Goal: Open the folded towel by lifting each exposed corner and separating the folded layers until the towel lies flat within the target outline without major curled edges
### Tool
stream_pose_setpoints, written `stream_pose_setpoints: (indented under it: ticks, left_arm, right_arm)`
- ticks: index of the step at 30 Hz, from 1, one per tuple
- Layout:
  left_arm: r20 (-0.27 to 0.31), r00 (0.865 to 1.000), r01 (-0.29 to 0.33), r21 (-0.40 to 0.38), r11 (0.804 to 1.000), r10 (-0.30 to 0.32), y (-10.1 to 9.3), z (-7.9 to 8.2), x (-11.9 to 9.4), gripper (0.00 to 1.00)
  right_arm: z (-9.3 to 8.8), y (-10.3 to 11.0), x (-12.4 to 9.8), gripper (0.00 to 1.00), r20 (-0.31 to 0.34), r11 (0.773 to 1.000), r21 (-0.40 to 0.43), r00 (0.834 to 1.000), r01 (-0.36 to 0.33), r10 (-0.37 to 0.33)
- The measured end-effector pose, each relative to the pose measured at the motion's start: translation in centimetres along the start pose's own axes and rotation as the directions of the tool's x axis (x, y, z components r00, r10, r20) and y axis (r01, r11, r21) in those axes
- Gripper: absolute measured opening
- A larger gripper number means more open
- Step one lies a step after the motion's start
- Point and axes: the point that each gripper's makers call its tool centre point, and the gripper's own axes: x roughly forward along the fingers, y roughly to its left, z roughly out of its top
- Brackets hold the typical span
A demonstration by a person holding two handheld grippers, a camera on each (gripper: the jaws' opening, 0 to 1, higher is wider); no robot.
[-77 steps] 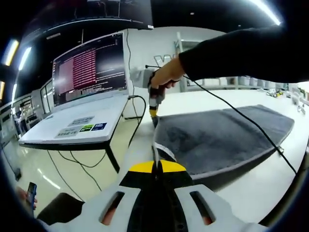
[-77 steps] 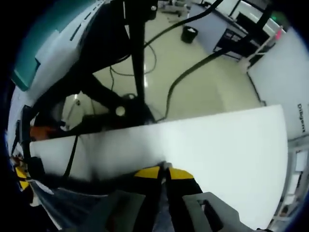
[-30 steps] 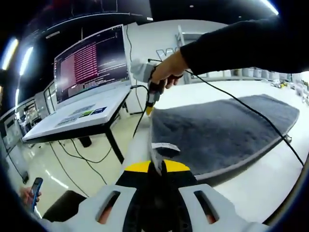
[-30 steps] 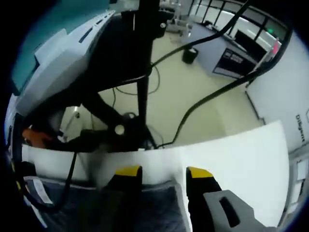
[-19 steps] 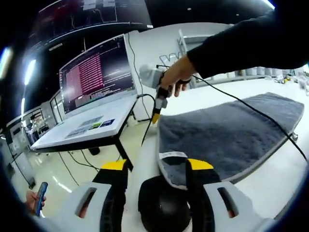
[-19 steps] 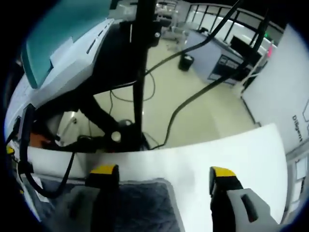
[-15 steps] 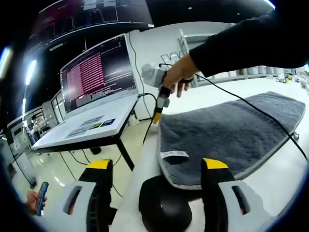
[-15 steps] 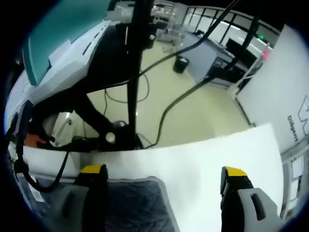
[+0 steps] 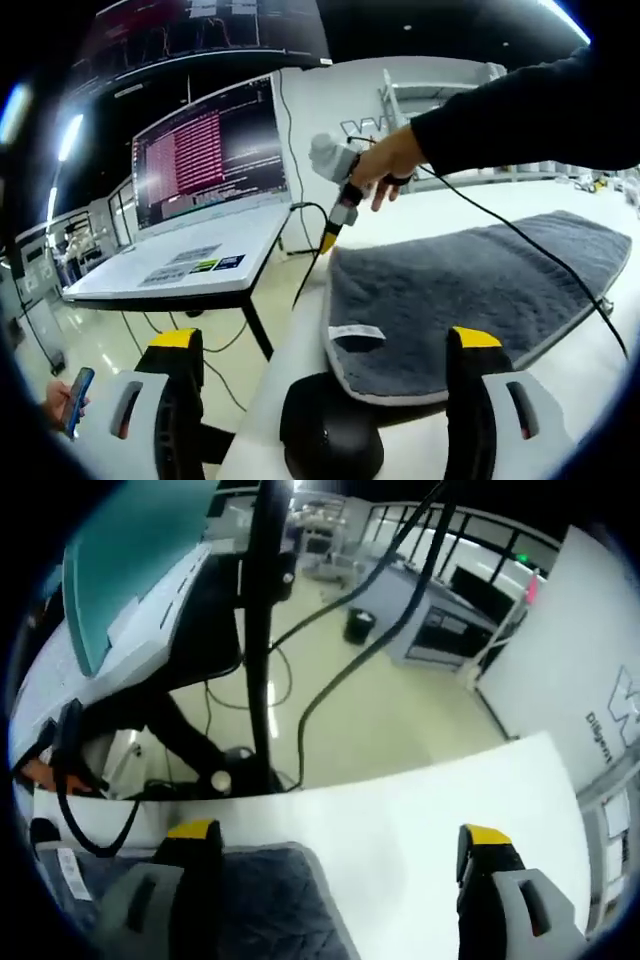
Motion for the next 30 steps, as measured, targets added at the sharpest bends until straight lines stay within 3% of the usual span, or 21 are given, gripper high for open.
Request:
stream_pose_setpoints:
  ticks: [5,10,13,18,21,23,28,30]
  left_arm:
    - [-0.016,1.0,0.006,0.027,1.0,-0.006,-0.8,0.2,0.1,1.0]
    - [-0.004,1.0,0.026,0.025,0.999,-0.026,-2.1,1.1,-0.1,1.0]
    - [-0.014,0.999,0.044,0.012,0.999,-0.044,-2.7,1.2,0.0,1.0]
    - [-0.027,0.999,0.039,-0.004,0.999,-0.039,-3.1,0.5,-0.1,1.0]
    - [-0.031,0.996,0.083,-0.036,0.996,-0.084,-4.5,-0.1,-0.4,1.0]
    - [-0.023,0.992,0.125,-0.062,0.99,-0.127,-5.8,0.1,-0.6,1.0]
    - [0.012,0.982,0.189,-0.085,0.978,-0.189,-8.2,1.5,-0.4,1.0]
    - [0.028,0.979,0.202,-0.066,0.977,-0.201,-8.9,2.3,-0.3,1.0]
  right_arm:
    - [-1.3,-1.6,-1.8,1.0,0.017,0.998,0.044,0.999,0.039,-0.04]
    - [-4.1,-4.2,-6.1,1.0,0.082,0.989,0.098,0.989,0.112,-0.12]
    - [-6.2,-4.6,-8.2,1.0,0.084,0.986,0.108,0.987,0.127,-0.136]
    - [-9.4,-5.7,-11.8,1.0,0.132,0.976,0.151,0.975,0.159,-0.179]
    - [-11.2,-5.7,-13.9,1.0,0.151,0.973,0.164,0.971,0.161,-0.186]
    - [-11.8,-6.3,-15.7,1.0,0.192,0.965,0.182,0.956,0.187,-0.222]
    - [-14.0,-5.5,-19.5,1.0,0.244,0.958,0.222,0.941,0.182,-0.235]
    - [-14.5,-5.9,-21.0,1.0,0.308,0.942,0.276,0.911,0.19,-0.274]
